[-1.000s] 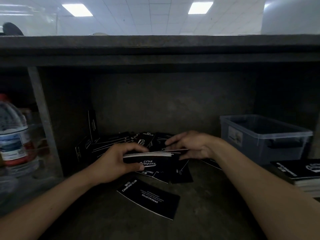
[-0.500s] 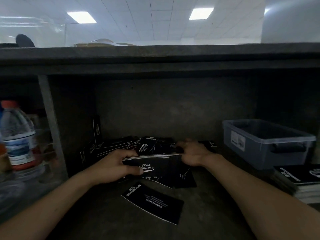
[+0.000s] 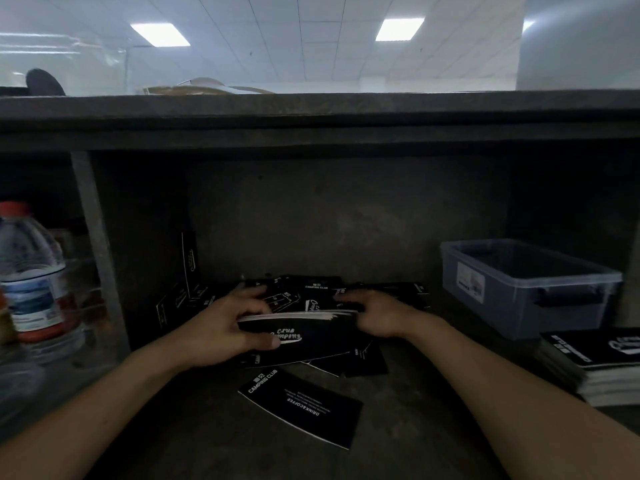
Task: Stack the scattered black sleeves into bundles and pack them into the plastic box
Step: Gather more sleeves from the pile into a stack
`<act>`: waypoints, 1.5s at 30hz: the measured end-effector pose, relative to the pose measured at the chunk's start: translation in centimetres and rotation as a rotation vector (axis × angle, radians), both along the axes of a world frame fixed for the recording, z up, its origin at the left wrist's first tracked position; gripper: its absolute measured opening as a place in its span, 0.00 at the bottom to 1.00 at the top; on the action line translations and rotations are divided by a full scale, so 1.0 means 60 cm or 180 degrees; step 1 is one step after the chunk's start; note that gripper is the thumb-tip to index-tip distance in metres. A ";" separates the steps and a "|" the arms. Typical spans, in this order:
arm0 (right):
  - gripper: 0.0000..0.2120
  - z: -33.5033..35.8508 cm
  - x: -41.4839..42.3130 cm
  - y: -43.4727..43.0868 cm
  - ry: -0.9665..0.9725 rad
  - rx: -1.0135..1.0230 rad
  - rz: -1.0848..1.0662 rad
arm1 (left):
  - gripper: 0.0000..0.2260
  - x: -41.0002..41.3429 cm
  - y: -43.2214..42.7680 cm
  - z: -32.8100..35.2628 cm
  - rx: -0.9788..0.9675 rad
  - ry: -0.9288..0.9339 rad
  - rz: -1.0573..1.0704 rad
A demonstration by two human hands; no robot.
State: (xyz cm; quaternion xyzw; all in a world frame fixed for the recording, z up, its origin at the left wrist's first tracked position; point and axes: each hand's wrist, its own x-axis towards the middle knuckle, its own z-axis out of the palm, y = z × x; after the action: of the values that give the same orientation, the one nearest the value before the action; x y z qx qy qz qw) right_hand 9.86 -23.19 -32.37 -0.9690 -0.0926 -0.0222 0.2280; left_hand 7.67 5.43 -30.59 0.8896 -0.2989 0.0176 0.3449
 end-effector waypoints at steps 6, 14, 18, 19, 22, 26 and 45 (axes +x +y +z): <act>0.16 -0.002 0.010 -0.009 -0.0311 0.0458 -0.0390 | 0.06 -0.013 -0.006 -0.001 -0.0189 0.0584 -0.0463; 0.11 0.001 0.019 -0.019 -0.0529 0.1099 -0.0668 | 0.06 -0.017 -0.023 -0.010 -0.0306 -0.0116 -0.0579; 0.29 0.003 0.018 -0.022 -0.0173 0.1401 -0.0707 | 0.08 -0.015 -0.028 -0.022 -0.0104 -0.0380 -0.0516; 0.35 0.003 0.016 -0.021 -0.0055 0.1034 -0.0639 | 0.09 -0.012 -0.028 -0.027 -0.0082 -0.0480 -0.0541; 0.31 0.003 0.021 -0.025 -0.0146 0.1009 -0.0614 | 0.09 -0.006 -0.025 -0.029 0.0005 -0.0696 -0.0477; 0.11 0.004 0.033 -0.039 -0.0792 0.2258 -0.0930 | 0.09 -0.013 -0.027 -0.026 -0.0044 -0.0449 -0.0455; 0.20 0.026 -0.004 -0.036 -0.0351 -0.0419 -0.0593 | 0.17 -0.013 -0.030 -0.028 -0.0414 -0.0191 -0.0467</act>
State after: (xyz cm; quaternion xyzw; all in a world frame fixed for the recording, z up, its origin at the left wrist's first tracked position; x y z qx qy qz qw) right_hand 9.63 -25.36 -30.80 -0.9836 -0.0159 -0.0905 0.1554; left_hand 6.91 3.62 -32.28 0.8401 -0.3717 0.0383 0.3933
